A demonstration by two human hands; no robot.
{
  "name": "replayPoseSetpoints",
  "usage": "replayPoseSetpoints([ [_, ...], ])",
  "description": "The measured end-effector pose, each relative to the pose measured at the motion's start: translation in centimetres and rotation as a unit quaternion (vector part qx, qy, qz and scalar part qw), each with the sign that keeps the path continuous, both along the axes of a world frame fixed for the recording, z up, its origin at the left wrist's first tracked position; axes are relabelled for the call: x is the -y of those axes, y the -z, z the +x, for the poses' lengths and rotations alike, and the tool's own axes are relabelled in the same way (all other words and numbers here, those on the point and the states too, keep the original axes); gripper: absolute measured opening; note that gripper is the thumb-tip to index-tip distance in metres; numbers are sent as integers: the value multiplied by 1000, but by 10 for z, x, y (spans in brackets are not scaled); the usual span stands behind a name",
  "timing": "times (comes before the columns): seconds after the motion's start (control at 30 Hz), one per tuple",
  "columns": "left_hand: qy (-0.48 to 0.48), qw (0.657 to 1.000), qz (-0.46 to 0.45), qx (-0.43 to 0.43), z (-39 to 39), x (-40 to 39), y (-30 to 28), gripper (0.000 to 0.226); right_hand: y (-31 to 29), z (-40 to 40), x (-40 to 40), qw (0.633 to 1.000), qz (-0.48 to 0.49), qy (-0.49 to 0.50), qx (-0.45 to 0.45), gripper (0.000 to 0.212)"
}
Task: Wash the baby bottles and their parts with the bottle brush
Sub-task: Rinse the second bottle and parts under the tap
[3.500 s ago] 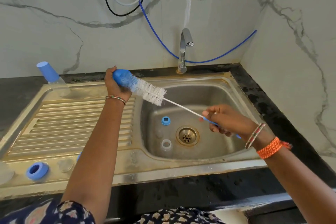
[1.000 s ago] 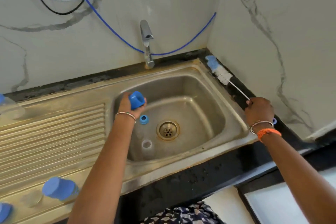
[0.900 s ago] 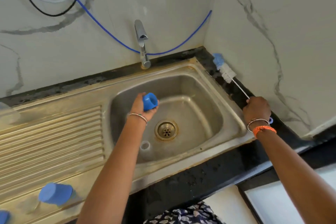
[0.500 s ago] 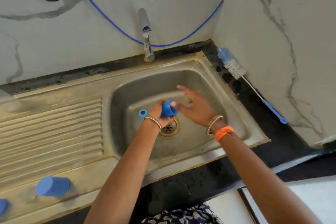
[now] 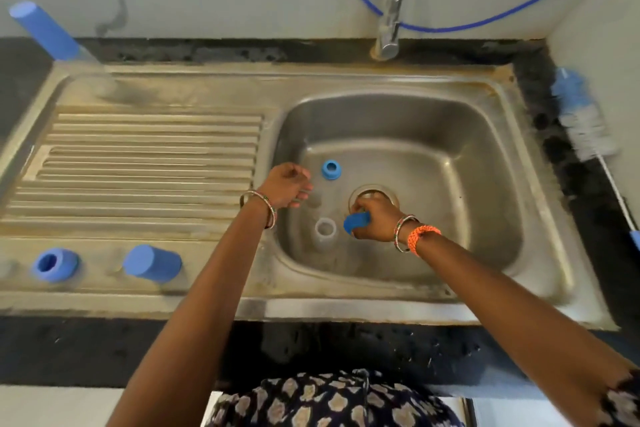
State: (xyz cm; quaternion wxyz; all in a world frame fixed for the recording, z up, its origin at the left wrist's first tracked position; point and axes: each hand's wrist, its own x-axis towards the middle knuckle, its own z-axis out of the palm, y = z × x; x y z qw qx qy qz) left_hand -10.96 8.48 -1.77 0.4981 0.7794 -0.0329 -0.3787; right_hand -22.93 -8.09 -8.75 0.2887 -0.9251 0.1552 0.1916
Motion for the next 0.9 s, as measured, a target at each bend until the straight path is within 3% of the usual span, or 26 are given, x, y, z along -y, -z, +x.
replayPoseSetpoints([
  [0.2,73,996,38,-13,-5,8,19,23,17,-9,-5,991,-53,-92,-76,49],
  [0.33,61,998,32,-10,-4,11,25,28,26,-11,-6,985,-73,-121,-100,63],
  [0.4,99,993,52,28,-7,10,28,24,25,-8,-4,985,-72,-121,-96,73],
  [0.47,206,968,117,84,-12,7,28,19,24,-4,-3,988,-51,-112,-97,77],
  [0.53,328,907,217,152,-20,4,32,28,24,-3,-2,988,-34,-111,-101,77],
  [0.6,391,861,265,190,-29,4,35,34,24,-3,-2,987,-32,-111,-108,77],
  [0.8,459,776,333,276,-39,9,41,38,24,-6,0,991,5,-75,-109,75],
  [0.83,457,770,340,286,-42,10,42,36,25,-7,1,992,8,-67,-108,70],
  [0.9,425,790,329,295,-45,9,44,26,21,-9,5,995,4,-34,-97,56],
])
